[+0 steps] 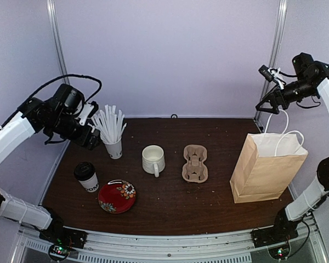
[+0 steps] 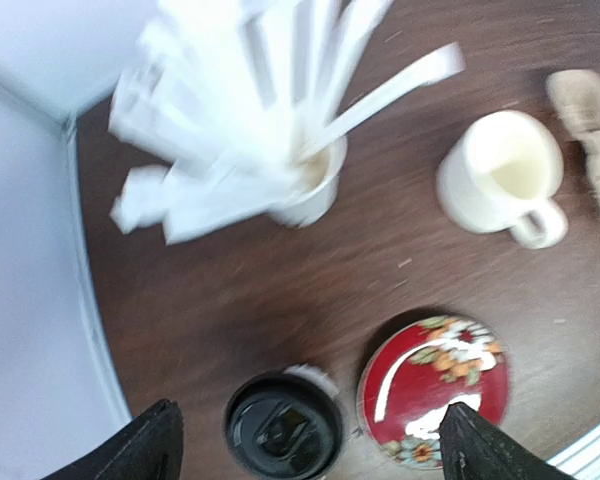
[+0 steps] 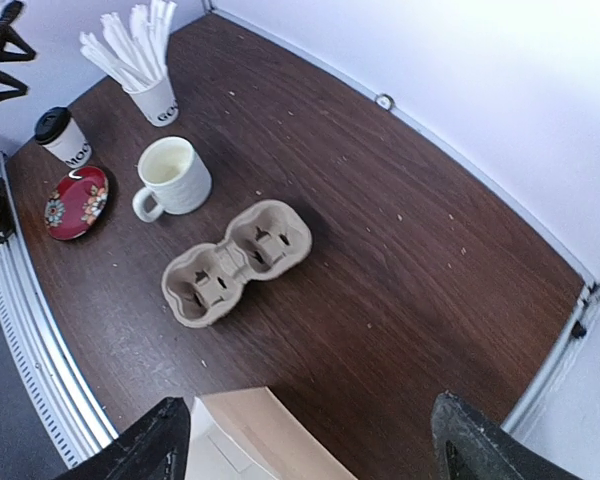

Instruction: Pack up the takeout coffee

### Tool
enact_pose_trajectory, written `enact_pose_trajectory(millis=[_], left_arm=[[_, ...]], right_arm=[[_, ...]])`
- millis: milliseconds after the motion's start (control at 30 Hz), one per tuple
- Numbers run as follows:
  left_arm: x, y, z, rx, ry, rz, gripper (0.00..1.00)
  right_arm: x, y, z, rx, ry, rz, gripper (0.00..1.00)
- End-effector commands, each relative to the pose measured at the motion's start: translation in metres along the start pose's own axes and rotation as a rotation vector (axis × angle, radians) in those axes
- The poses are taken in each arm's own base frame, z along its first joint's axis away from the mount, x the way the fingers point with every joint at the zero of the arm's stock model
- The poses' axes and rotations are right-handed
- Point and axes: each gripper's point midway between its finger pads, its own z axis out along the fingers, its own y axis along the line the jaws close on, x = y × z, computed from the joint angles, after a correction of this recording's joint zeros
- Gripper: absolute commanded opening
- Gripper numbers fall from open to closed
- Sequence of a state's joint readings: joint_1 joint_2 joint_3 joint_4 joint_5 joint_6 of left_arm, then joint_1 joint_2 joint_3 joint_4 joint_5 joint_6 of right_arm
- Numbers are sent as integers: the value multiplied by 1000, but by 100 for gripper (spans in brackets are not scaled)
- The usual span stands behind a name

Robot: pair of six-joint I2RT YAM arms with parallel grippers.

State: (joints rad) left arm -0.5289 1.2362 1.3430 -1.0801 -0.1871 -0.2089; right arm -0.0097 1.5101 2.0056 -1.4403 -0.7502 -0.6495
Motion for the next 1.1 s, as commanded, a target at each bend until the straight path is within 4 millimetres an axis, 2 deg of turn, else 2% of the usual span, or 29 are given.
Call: enact_pose_trajectory(millis=[0,100,233,300,400,500,567,700,800,900,967,1067], left_arm=[[-51,-67,-32,203,-202,186,91],[-73,-124,-37,311,-247,303,89],[-85,-185,-19,417,-230,376,87],[-90,-202,-6,423,-216,378,85],[-94,-217,11,431,-209,344,83],[-98,-217,23,409,-217,257,81],[-99,-211,29,370,-209,193,79],[-101,-193,27,295,-219,101,78],[-103,-174,18,231,-244,73,79],[-102,-154,11,171,-271,38,82],[-99,-147,6,168,-285,19,82],[-94,-139,0,175,-296,-3,82]], right_arm=[[38,-16,-2,71,109,44,87],[55,-16,-3,99,161,34,84],[59,-4,-5,86,137,16,81],[52,10,-3,34,89,-8,79],[35,31,9,17,89,-106,76],[27,56,30,24,140,-264,75],[29,71,48,8,169,-344,73],[55,111,96,-105,256,-441,64],[81,131,141,-118,333,-523,54],[103,127,183,-93,424,-532,40],[110,118,206,-70,474,-520,29],[112,110,234,-44,501,-511,21]])
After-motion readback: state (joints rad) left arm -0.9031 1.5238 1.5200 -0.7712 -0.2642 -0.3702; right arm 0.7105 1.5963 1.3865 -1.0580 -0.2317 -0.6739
